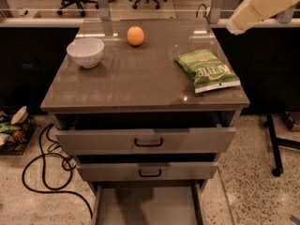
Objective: Place green jalapeno chip bag into bottom drawer
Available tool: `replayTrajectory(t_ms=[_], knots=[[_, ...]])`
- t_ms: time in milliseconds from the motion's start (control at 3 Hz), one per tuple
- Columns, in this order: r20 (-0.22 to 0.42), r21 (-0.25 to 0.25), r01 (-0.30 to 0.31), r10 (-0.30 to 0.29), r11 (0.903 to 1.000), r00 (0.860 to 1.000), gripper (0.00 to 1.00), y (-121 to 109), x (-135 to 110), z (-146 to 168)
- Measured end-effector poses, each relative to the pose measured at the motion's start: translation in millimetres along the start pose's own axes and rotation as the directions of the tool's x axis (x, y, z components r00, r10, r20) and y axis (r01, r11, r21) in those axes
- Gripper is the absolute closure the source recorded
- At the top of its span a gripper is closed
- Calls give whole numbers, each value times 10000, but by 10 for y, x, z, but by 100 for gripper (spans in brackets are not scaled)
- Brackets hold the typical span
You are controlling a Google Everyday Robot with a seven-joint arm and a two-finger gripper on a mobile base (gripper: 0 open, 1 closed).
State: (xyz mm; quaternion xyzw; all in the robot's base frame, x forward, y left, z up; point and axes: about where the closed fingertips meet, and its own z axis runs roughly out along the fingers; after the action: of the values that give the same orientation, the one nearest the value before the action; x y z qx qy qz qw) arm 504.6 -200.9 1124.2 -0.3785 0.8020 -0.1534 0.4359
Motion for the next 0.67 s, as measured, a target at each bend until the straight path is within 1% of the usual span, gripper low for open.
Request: replayTrajectory(t_ms=[333,667], knots=[[94,-262,-684,686,9973,9976,0,-154,-54,344],[-234,-657,-1711,1699,9831,9852,0,-340,-24,913]])
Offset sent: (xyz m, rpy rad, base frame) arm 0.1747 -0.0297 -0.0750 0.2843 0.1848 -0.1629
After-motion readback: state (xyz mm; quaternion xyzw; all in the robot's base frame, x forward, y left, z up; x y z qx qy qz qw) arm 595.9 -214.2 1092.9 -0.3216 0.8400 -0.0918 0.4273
